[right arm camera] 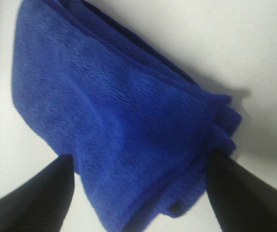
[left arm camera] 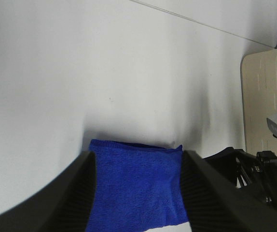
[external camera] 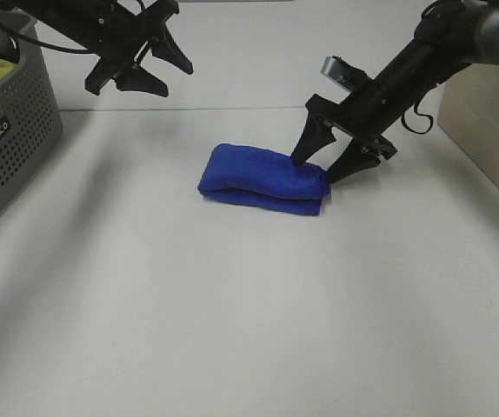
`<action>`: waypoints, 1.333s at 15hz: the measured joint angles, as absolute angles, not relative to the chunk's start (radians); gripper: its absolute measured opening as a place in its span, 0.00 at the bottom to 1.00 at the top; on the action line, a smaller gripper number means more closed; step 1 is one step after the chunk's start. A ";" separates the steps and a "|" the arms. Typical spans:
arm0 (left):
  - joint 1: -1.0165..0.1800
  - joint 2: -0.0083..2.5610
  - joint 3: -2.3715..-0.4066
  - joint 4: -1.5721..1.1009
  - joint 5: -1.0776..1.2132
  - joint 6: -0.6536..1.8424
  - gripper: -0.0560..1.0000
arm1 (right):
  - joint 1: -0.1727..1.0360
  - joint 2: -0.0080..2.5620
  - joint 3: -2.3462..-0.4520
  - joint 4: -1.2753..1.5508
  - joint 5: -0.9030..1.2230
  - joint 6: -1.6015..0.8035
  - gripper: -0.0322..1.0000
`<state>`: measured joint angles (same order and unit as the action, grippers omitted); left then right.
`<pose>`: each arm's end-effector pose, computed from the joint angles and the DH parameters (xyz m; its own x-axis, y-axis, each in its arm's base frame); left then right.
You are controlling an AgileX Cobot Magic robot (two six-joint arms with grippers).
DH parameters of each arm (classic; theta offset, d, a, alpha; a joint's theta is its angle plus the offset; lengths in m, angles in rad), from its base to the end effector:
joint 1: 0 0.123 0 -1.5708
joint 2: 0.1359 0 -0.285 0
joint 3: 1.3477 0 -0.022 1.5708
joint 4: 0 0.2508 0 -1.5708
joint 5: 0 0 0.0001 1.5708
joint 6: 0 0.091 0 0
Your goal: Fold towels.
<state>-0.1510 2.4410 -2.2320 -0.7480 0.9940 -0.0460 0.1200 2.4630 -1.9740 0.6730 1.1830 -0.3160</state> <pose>0.5209 -0.1318 0.2053 -0.9267 -0.2679 -0.2636 -0.0141 0.7256 -0.6880 0.4795 0.1107 0.1183 -0.9861 -0.1380 -0.0928 -0.1663 0.8024 0.5732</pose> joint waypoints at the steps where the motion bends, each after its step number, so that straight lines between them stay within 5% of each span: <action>1: -0.151 2.441 -2.232 -0.748 1.012 -0.041 0.54 | 0.120 2.452 -1.974 0.626 1.204 -0.297 0.75; 12: -0.218 2.014 -2.151 -0.106 1.208 -0.031 0.54 | 0.120 1.955 -1.862 0.259 1.207 -0.093 0.75; 20: -0.303 1.363 -1.342 -0.058 1.213 -0.091 0.54 | 0.120 1.253 -1.106 0.186 1.213 -0.092 0.75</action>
